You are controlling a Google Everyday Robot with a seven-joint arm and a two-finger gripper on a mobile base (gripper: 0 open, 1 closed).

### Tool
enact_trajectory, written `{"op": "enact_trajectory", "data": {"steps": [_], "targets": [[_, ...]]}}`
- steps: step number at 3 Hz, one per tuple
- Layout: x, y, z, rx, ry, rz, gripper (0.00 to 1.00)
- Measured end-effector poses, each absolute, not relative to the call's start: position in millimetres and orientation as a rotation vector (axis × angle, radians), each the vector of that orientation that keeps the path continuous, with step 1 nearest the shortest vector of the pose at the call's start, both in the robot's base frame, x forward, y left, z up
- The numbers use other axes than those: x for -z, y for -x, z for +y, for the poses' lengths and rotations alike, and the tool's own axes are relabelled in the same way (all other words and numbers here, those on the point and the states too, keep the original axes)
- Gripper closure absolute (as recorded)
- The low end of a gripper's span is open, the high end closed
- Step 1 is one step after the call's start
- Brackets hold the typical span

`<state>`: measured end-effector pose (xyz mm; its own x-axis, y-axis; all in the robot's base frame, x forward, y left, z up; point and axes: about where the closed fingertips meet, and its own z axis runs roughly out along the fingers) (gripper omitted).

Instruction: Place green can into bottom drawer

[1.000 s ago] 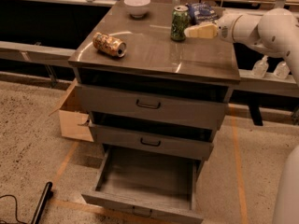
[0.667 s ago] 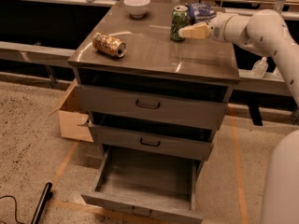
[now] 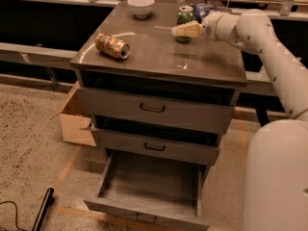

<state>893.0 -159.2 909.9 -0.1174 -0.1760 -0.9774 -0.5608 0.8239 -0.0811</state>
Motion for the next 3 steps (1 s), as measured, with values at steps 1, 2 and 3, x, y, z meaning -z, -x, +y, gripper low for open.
{"op": "enact_trajectory", "data": {"steps": [1,2,3], "targets": [[-910,-913,-145,-0.374,0.587,1.663,0.00],[-911,-930,-140,-0.365,0.586,1.642,0.18],[-909,-941,-136,-0.364,0.584,1.630,0.41]]}}
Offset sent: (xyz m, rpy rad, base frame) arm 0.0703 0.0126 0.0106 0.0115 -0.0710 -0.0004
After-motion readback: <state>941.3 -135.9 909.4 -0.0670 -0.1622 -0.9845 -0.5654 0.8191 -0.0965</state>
